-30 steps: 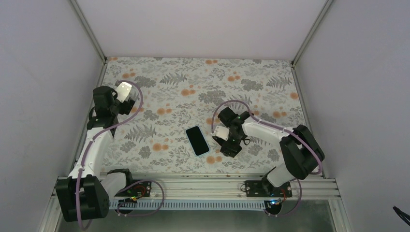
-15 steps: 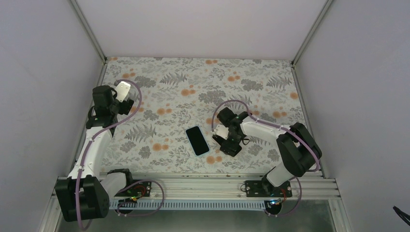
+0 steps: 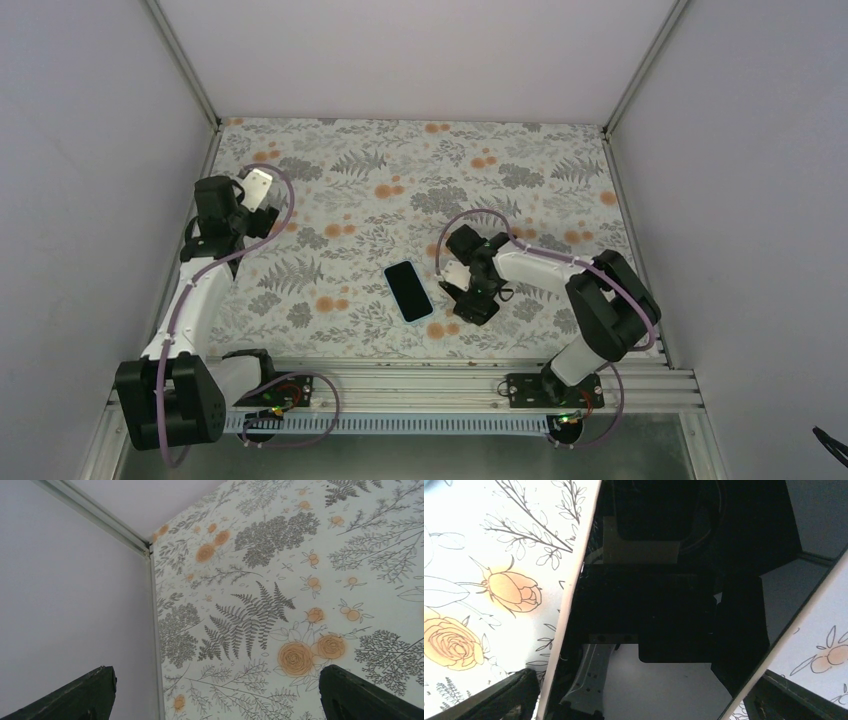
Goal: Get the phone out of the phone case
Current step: Pick up the phone at the center of the board, then remove the phone case from the phone.
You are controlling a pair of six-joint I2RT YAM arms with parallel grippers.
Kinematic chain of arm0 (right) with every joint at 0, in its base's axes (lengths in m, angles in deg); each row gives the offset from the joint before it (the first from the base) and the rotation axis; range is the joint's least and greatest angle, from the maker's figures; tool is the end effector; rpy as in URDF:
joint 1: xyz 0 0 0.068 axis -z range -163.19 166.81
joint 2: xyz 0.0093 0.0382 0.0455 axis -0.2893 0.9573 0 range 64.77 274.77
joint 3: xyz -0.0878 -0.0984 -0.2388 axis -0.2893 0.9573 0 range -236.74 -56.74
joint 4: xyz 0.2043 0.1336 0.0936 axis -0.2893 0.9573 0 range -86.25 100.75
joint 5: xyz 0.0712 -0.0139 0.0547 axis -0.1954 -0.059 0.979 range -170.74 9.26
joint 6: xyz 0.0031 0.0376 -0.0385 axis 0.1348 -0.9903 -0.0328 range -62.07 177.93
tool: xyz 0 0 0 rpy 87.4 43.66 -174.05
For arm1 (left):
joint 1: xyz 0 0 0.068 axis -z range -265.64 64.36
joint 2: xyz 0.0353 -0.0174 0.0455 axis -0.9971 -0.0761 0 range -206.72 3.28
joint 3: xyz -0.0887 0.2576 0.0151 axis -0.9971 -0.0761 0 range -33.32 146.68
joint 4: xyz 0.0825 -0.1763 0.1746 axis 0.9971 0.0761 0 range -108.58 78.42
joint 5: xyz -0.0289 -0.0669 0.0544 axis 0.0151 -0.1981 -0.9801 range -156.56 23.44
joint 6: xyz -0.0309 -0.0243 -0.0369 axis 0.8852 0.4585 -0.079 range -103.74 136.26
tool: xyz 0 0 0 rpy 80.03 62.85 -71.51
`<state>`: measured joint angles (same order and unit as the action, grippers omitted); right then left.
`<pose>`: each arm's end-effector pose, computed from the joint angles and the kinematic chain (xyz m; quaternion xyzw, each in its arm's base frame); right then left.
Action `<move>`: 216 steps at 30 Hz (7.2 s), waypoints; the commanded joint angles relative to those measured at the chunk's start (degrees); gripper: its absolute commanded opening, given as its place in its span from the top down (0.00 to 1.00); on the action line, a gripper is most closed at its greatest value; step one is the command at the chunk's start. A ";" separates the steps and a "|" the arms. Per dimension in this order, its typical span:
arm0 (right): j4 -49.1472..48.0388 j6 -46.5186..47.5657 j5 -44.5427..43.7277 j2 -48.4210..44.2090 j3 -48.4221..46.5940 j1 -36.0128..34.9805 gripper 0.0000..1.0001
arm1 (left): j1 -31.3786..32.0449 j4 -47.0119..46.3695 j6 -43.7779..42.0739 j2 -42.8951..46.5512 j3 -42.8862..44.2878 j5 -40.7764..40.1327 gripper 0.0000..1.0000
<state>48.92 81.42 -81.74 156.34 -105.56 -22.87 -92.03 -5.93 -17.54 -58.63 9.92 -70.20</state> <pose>0.1941 0.1602 0.1457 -0.5235 0.8518 -0.0060 0.0192 0.2389 0.0290 0.2679 0.1913 0.8502 0.1942 0.4504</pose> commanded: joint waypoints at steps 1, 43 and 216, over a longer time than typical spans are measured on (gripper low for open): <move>-5.15 0.49 -6.81 3.16 5.40 -0.62 0.04 | -0.18 2.26 -0.33 -0.21 2.52 3.74 0.00; -40.61 14.91 -17.42 -2.62 -13.72 -12.21 0.58 | 12.88 56.61 -1.62 -43.55 49.21 61.96 0.00; 0.19 26.03 37.47 -4.21 -29.98 21.09 0.00 | 33.90 65.14 -14.11 -23.63 44.21 50.63 0.98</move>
<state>44.50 103.43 -50.33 161.06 -139.76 0.80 -57.87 59.35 -29.71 -81.12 52.50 -22.42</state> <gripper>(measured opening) 0.997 0.110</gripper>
